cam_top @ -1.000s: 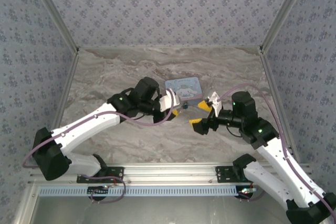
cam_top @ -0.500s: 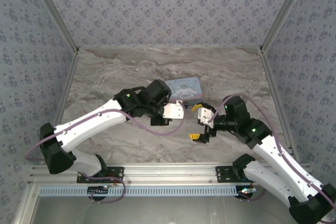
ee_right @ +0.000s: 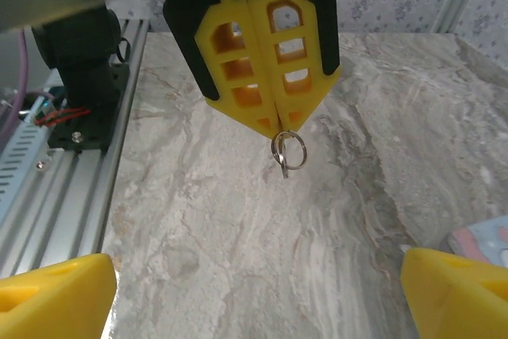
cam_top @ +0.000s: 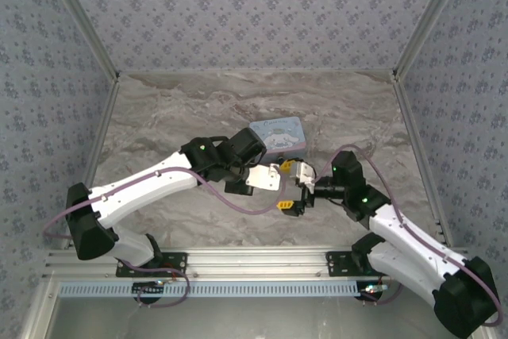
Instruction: Unlock the padlock with the key
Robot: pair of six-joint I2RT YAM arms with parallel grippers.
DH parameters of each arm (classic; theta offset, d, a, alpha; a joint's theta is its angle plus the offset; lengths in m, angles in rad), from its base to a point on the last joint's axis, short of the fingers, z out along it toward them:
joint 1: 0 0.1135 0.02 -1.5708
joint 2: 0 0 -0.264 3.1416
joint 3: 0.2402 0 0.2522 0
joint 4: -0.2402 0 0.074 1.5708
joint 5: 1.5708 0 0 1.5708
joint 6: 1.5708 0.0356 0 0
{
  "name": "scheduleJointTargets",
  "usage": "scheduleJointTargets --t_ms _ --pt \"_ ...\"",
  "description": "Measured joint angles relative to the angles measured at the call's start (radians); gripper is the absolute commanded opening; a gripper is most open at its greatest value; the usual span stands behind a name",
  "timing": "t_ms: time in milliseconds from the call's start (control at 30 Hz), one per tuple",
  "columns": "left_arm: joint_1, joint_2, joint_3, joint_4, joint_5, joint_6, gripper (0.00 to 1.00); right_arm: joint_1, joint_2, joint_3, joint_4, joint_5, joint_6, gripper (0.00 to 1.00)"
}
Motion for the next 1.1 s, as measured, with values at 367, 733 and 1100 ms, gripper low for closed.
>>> scheduleJointTargets --t_ms 367,733,1100 --pt "-0.019 -0.024 -0.011 0.044 0.0 0.033 0.0 0.032 0.155 0.014 0.138 -0.092 0.079 0.87" --pt "-0.018 -0.037 -0.019 0.057 0.0 0.044 0.0 0.047 0.216 0.084 0.162 -0.15 0.098 0.69" --pt "-0.018 -0.045 -0.023 0.078 0.0 0.048 0.0 0.047 0.18 0.096 0.114 -0.161 0.098 0.64"
